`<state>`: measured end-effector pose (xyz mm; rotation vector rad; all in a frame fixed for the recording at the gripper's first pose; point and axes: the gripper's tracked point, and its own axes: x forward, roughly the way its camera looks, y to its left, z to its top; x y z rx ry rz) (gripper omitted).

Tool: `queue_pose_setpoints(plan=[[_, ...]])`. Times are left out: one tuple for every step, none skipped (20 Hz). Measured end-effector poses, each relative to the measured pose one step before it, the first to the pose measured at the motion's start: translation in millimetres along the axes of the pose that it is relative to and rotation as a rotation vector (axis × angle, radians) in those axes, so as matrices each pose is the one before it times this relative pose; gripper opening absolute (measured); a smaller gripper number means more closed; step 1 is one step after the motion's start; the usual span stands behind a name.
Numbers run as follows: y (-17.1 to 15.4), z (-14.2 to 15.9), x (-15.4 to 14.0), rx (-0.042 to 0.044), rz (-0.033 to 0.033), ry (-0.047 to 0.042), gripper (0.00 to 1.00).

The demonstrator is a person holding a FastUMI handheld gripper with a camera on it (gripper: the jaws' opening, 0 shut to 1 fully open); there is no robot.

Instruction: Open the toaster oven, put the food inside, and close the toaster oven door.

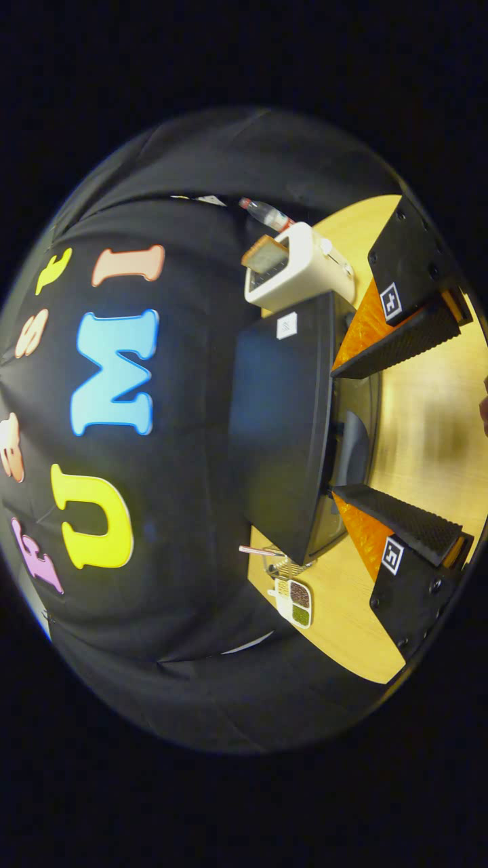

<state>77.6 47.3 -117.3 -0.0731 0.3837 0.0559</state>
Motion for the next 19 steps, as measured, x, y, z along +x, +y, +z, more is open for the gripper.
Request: queue_pose_setpoints(plan=[[-9.34,14.68,-9.43,-0.00300,-0.01326,-0.05283,0.99],[-13.32,14.14,-11.51,-0.00367,-0.01948,-0.05444,0.99],[-13.08,14.85,-10.05,-0.00364,-0.02120,-0.05291,0.99],[-13.69,13.35,-12.26,-0.00224,-0.02006,-0.04241,0.99],[-11.47,10.59,-11.60,0.00271,-0.02103,-0.03493,0.99],[-10.76,9.71,-13.43,0.00522,-0.01405,-0.03348,0.99],[-6.77,6.23,-12.94,0.00352,-0.01477,-0.03328,0.99],[-7.78,1.15,-10.54,-0.00451,-0.01921,-0.03134,0.99],[-12.40,1.98,-9.53,-0.00962,-0.01951,-0.01905,0.99],[-19.88,0.71,-12.16,-0.00892,-0.00850,0.00569,0.98],[-12.98,-4.24,-14.66,0.00372,-0.00667,0.01232,0.98],[-8.11,-2.88,-10.59,0.01116,-0.00066,0.00696,0.99],[-7.35,-1.81,-9.37,0.01486,-0.00865,0.00845,0.99],[-9.13,-1.44,-8.21,0.01496,-0.01138,0.00271,0.99],[-6.51,0.81,-5.46,0.00621,-0.00574,-0.00754,0.99],[-3.49,0.38,-3.38,-0.00379,0.00050,-0.00555,0.99],[-0.78,-4.35,-2.37,-0.01255,0.01649,0.00516,0.99],[0.26,-4.77,-1.49,-0.01423,0.01290,0.01239,0.99],[-1.10,-2.26,0.78,-0.01017,0.00900,0.01332,0.99]])
